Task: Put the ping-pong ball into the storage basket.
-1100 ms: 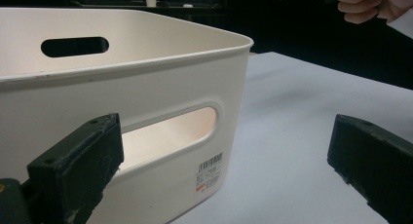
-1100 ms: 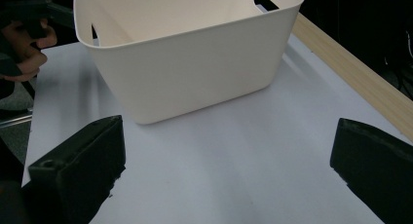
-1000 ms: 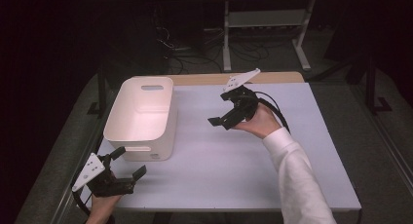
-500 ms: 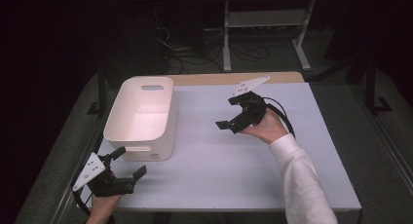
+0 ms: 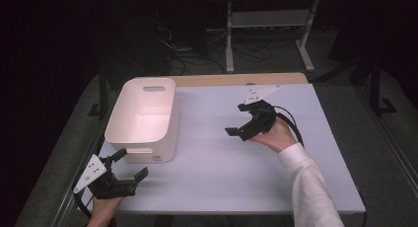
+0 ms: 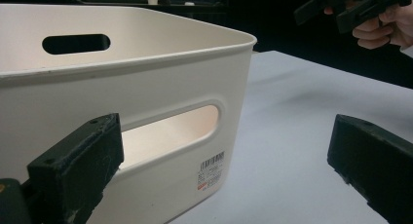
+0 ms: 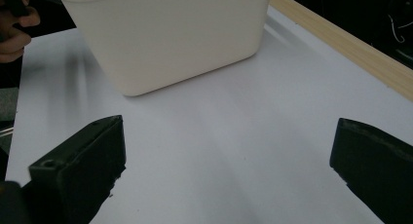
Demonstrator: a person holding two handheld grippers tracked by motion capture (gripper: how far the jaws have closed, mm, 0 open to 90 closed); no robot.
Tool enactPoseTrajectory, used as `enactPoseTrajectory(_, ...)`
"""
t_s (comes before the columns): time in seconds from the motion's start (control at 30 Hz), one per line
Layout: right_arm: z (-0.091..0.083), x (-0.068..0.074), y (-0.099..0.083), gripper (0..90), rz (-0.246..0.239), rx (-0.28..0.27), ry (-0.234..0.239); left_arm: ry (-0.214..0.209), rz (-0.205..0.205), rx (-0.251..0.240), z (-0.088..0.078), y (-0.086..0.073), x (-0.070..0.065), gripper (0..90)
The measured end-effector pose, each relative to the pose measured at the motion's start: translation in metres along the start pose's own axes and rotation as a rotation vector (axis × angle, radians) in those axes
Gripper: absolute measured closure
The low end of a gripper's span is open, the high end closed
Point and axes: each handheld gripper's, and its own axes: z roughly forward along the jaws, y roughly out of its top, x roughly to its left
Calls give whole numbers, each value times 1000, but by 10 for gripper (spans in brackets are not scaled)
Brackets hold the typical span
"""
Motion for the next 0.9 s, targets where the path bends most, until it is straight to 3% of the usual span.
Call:
enactPoseTrajectory(0.57,-11,9,-24,0,-9,-37,-30,-5,0,-14,0,0,0,0)
enactPoseTrajectory(0.9,-21,11,-41,0,9,-51,-55,-5,0,-9,0,0,0,0)
